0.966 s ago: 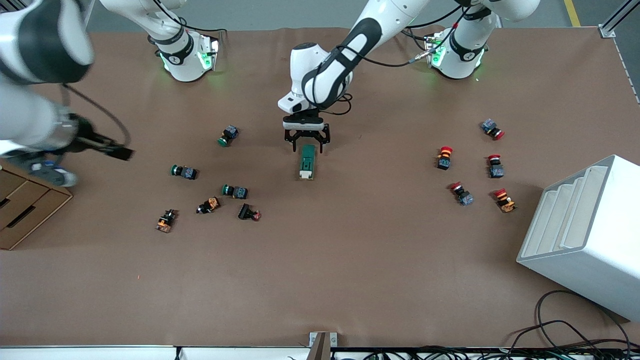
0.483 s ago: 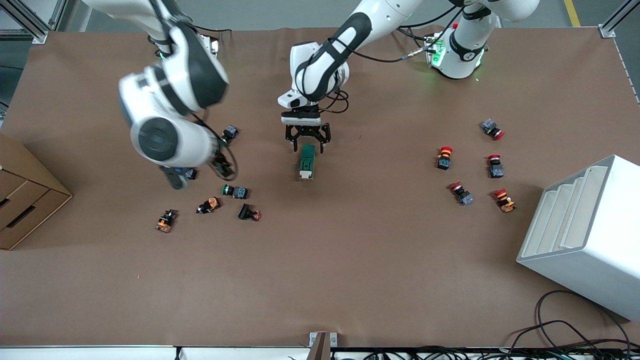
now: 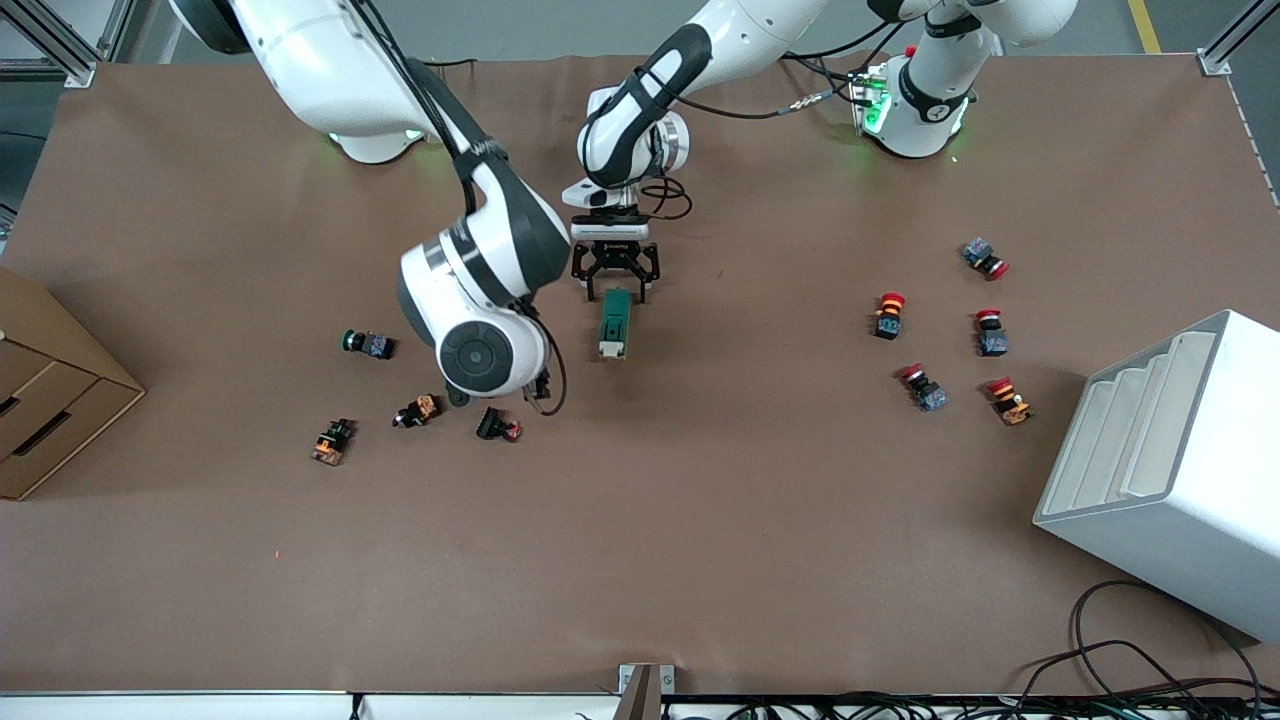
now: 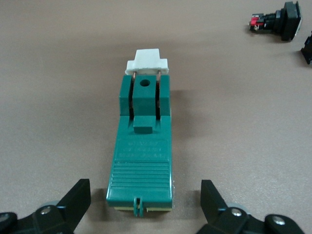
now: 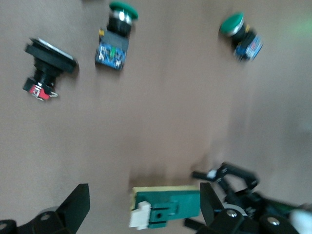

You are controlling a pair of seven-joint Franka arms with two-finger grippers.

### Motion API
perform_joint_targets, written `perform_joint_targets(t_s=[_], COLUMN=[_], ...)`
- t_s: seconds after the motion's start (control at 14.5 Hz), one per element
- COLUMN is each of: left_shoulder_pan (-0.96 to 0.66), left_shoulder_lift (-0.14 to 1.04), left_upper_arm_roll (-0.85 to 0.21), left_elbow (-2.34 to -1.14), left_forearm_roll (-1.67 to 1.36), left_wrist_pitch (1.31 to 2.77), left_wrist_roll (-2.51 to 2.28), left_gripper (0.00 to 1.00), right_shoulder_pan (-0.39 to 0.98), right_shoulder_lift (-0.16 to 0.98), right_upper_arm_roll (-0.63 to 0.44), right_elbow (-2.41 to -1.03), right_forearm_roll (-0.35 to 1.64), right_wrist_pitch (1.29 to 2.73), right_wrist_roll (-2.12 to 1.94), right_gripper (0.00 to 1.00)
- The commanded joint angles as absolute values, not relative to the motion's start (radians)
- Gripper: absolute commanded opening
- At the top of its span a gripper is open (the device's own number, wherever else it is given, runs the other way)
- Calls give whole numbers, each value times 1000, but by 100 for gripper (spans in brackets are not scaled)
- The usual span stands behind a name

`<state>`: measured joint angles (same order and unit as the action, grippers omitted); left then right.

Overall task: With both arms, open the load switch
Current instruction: 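Hold the switch base with the left gripper while the right gripper reaches over, then push the white lever down with the right gripper to close the switch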

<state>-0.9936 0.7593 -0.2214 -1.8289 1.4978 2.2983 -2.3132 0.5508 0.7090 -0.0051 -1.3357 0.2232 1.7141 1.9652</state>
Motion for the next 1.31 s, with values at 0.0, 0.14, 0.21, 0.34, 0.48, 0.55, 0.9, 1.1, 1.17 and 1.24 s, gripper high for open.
perform_joint_targets(t_s=[0.0, 0.14, 0.21, 0.34, 0.48, 0.55, 0.9, 1.1, 1.17, 1.24], left_shoulder_pan=[-1022, -1040, -1042, -1045, -1045, -1043, -1042, -1037, -1037, -1035], left_shoulder_lift=[772, 784, 784, 784, 784, 784, 778, 779, 779, 779], left_upper_arm_roll=[-215, -213, -215, -213, -213, -213, -213, -213, -213, -213], left_elbow=[-1833, -1833, -1833, -1836, -1838, -1836, -1851, -1848, -1850, -1850], left_forearm_roll=[1511, 1512, 1516, 1516, 1516, 1517, 1529, 1531, 1531, 1531], left_wrist_pitch=[2264, 2255, 2255, 2255, 2252, 2249, 2244, 2244, 2244, 2244], left_wrist_roll=[-2344, -2370, -2372, -2372, -2372, -2372, -2373, -2373, -2373, -2373], left_gripper=[100, 100, 100, 100, 100, 100, 100, 100, 100, 99], right_shoulder_pan=[606, 635, 650, 663, 670, 678, 680, 670, 666, 666], right_shoulder_lift=[782, 816, 833, 853, 874, 879, 879, 877, 874, 874], right_upper_arm_roll=[-14, -12, -11, -3, 6, 9, 21, 26, 29, 29], right_elbow=[-1296, -1295, -1293, -1290, -1289, -1287, -1247, -1207, -1200, -1192], right_forearm_roll=[262, 264, 265, 296, 322, 327, 330, 333, 347, 350], right_wrist_pitch=[1771, 1811, 1827, 1851, 1856, 1850, 1728, 1649, 1632, 1614], right_wrist_roll=[2066, 2079, 2080, 2094, 2094, 2094, 2094, 2094, 2094, 2094], right_gripper=[100, 100, 100, 100, 100, 100, 100, 100, 100, 100])
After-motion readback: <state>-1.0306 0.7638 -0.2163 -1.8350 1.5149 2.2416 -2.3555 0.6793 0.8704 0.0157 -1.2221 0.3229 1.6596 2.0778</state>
